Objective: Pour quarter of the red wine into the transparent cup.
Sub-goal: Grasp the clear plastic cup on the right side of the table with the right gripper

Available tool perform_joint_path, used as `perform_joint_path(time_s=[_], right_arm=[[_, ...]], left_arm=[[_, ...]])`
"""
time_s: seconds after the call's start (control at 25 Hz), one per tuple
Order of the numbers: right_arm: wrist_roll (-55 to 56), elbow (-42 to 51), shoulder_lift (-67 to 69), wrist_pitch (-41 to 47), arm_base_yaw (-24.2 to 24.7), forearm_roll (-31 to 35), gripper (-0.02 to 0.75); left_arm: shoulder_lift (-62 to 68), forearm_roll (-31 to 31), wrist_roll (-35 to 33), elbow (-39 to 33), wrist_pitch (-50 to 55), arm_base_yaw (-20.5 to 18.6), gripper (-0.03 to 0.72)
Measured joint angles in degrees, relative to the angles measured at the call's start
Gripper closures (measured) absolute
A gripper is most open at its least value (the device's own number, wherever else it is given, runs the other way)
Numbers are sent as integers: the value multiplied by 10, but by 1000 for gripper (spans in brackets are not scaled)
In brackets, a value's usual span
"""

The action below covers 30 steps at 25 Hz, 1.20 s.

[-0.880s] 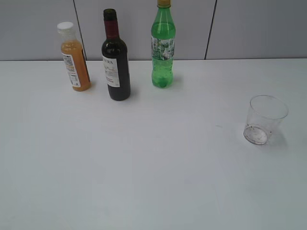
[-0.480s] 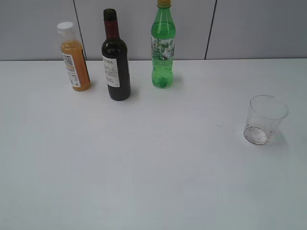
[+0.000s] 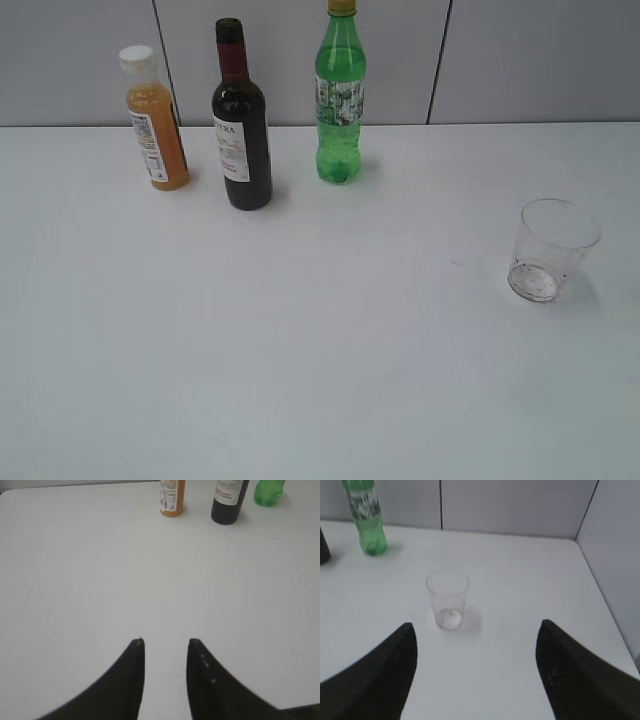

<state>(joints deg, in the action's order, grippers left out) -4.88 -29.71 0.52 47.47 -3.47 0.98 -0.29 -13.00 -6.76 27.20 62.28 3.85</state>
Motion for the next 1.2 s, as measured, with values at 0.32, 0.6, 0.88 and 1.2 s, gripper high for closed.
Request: perform_joint_path(time_s=[0.32, 0.6, 0.88, 1.2], right_arm=[[0, 70, 69, -260, 0, 6, 144], [0, 162, 180, -493, 0, 21, 144], [0, 209, 336, -680, 0, 9, 144], [13, 215, 507, -815, 0, -55, 144]], left_arm=[[0, 0, 0, 0, 0, 0, 459], [0, 0, 0, 0, 0, 0, 459], [0, 0, 0, 0, 0, 0, 459], [0, 0, 0, 0, 0, 0, 459]])
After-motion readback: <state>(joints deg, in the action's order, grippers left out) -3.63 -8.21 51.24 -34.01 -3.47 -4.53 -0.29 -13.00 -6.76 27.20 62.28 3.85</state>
